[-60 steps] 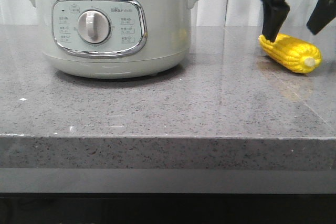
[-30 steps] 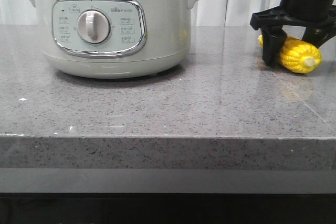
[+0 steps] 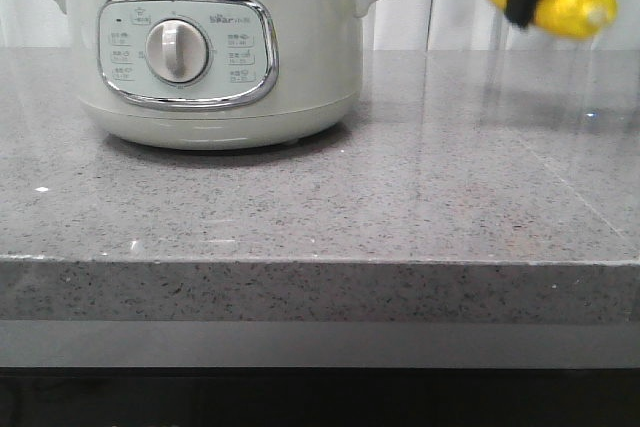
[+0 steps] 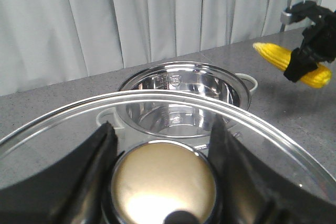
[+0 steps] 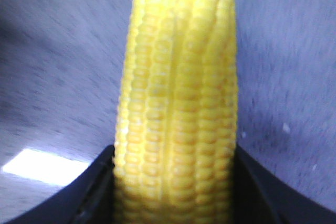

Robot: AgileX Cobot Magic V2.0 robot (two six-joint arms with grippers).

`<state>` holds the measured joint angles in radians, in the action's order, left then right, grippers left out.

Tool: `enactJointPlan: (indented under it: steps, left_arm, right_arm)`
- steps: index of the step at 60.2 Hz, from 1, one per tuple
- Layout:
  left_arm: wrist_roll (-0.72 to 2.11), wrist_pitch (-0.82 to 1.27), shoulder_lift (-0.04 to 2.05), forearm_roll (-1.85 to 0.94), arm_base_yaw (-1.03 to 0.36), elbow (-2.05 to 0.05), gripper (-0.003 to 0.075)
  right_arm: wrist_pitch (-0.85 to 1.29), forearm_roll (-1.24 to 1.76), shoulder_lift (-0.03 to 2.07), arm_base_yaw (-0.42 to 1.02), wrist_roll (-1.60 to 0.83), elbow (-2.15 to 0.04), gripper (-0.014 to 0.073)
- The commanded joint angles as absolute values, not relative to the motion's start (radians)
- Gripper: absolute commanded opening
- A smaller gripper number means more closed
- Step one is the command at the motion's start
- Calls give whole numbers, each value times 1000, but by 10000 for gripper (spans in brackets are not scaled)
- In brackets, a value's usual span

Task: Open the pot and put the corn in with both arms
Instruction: 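Lift the corn with the right gripper and carry it over the pot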

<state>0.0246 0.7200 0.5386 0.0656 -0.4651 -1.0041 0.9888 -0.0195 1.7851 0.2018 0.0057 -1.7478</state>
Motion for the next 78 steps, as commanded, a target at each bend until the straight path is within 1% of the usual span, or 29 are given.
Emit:
enactJointPlan:
  steps: [1, 5, 12, 27, 34, 46, 57, 61, 66, 70, 75, 78]
  left_arm:
    - [24, 569, 540, 71, -462, -1038, 176]
    - [24, 569, 540, 71, -462, -1038, 176]
    - [24, 569, 540, 71, -462, -1038, 176]
    - [24, 567, 540, 71, -462, -1038, 176]
    - [24, 565, 540, 71, -462, -1038, 176]
    - [24, 555, 540, 71, -462, -1038, 176]
    - [24, 547, 540, 71, -462, -1038, 176]
    - [24, 547, 540, 71, -462, -1038, 176]
    - [24, 547, 540, 71, -462, -1038, 176]
    - [24, 547, 540, 71, -462, -1038, 176]
    - [24, 547, 540, 71, -462, -1038, 176]
    - [24, 547, 540, 71, -462, -1038, 176]
  right_arm:
    - [989, 10, 1721, 241, -36, -1874, 278]
    - [986, 45, 1721, 291, -47, -1968, 278]
    - [942, 89, 1721, 362, -63, -2038, 278]
    - [745, 128, 1740, 512, -64, -2058, 278]
    - [702, 128, 1772, 565, -65, -2058, 278]
    - [683, 127, 1853, 617, -87, -2058, 278]
    - [727, 123, 1917, 625, -106, -2058, 285]
    - [745, 115, 1929, 625, -106, -2058, 326]
    - [756, 105, 1932, 624, -106, -2058, 416]
    - [756, 103, 1932, 624, -106, -2058, 472]
    - [753, 95, 1931, 624, -106, -2058, 516]
    - [753, 94, 1927, 624, -106, -2058, 521]
